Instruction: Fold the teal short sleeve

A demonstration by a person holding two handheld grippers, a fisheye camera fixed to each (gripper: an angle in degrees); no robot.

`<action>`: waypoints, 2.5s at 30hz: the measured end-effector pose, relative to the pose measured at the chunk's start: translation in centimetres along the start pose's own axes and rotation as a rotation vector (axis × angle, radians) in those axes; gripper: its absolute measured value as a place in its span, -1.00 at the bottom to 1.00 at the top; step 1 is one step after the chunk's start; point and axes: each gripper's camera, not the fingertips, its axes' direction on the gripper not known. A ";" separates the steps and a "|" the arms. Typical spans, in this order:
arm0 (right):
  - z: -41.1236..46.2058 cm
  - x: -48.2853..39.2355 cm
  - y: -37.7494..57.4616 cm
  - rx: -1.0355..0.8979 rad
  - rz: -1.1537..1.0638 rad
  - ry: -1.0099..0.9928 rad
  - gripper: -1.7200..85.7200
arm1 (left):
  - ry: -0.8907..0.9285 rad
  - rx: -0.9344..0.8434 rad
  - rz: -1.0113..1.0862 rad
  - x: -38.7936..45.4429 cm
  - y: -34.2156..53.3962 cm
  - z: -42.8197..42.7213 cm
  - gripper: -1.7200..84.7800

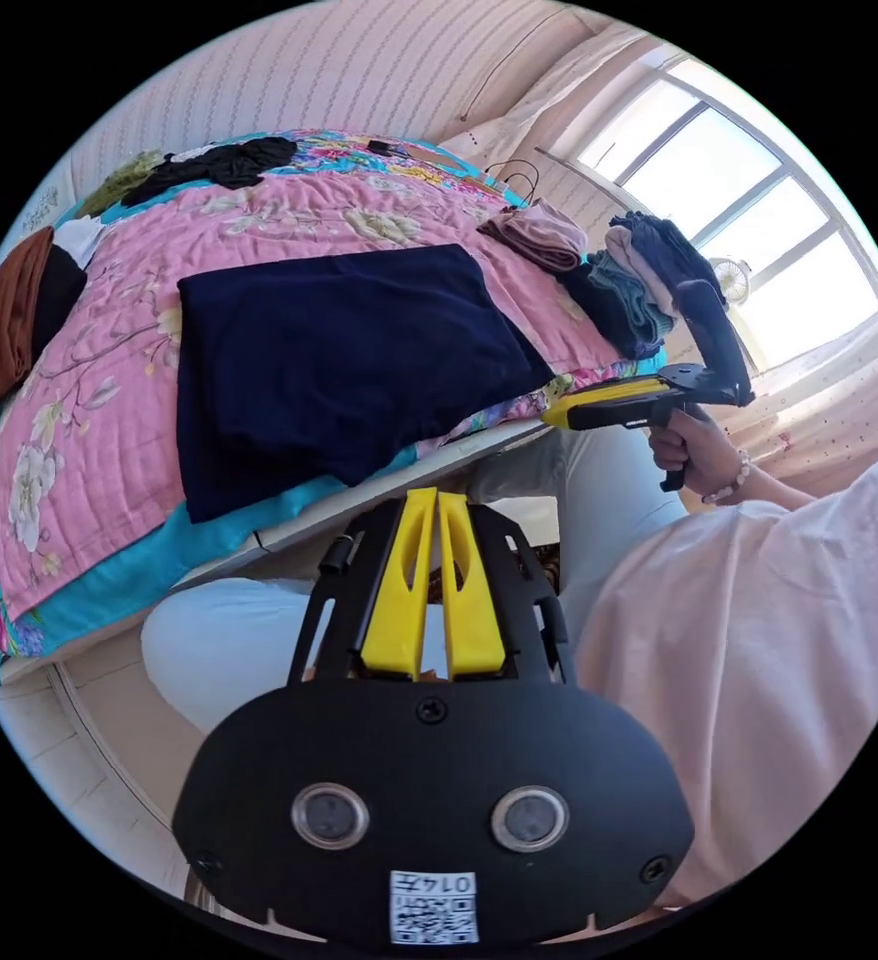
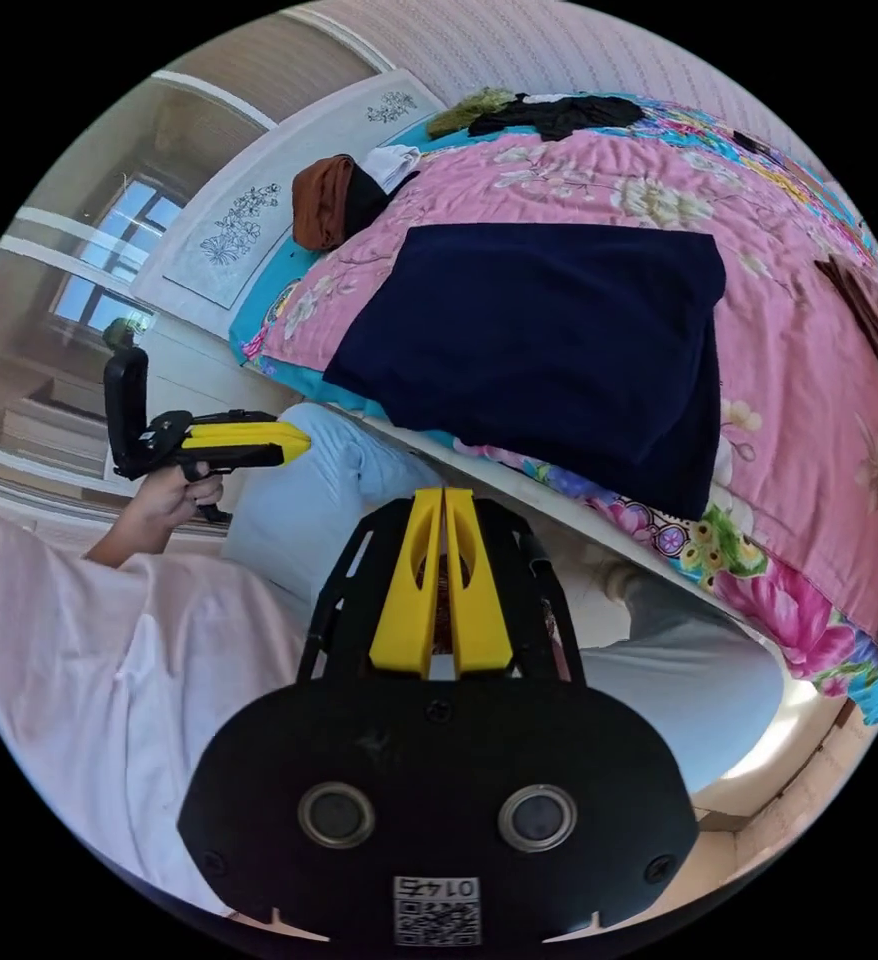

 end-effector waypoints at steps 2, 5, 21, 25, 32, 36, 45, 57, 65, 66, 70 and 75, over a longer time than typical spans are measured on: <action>0.6 0.0 -1.8 -0.076 -0.005 -0.026 -0.97 | -0.010 -0.024 0.033 0.5 -1.6 1.2 -0.98; 1.6 -0.3 -5.1 -0.162 -0.060 0.022 -0.97 | -0.039 -0.068 0.092 1.3 -4.3 4.1 -0.98; 8.1 0.6 -24.3 -0.301 -0.197 0.523 -0.98 | -0.309 -0.243 0.287 5.6 -13.6 19.2 -0.98; 8.4 1.7 -23.7 -0.187 -0.184 0.512 -0.98 | -0.328 -0.199 0.353 6.3 -13.5 20.7 -0.98; 4.8 2.6 -27.5 -0.317 -0.246 0.343 -0.98 | -0.318 -0.162 0.386 7.2 -14.3 20.4 -0.98; 4.4 4.9 -30.4 -0.260 -0.182 0.431 -0.97 | -0.248 -0.302 0.387 6.7 -14.5 24.4 -0.98; 0.7 11.6 -26.8 -0.096 -0.018 0.175 -0.97 | -0.206 -0.267 0.396 5.9 -16.0 25.0 -0.98; -7.8 20.5 -1.7 0.228 0.404 0.117 -0.78 | -0.176 -0.157 0.279 3.2 -21.4 19.6 -0.98; -7.7 23.2 0.7 0.300 0.424 0.062 -0.76 | -0.149 -0.154 0.287 2.9 -31.6 20.9 -0.93; -7.9 23.5 1.0 0.298 0.435 0.097 -0.77 | -0.157 -0.167 0.297 3.2 -33.4 21.7 -0.91; -7.8 24.7 1.6 0.292 0.428 0.060 -0.82 | -0.146 -0.201 0.312 4.3 -39.3 24.8 -0.85; -6.9 25.1 1.3 0.257 0.397 -0.006 -0.93 | -0.181 -0.268 0.278 4.8 -44.9 29.0 -0.83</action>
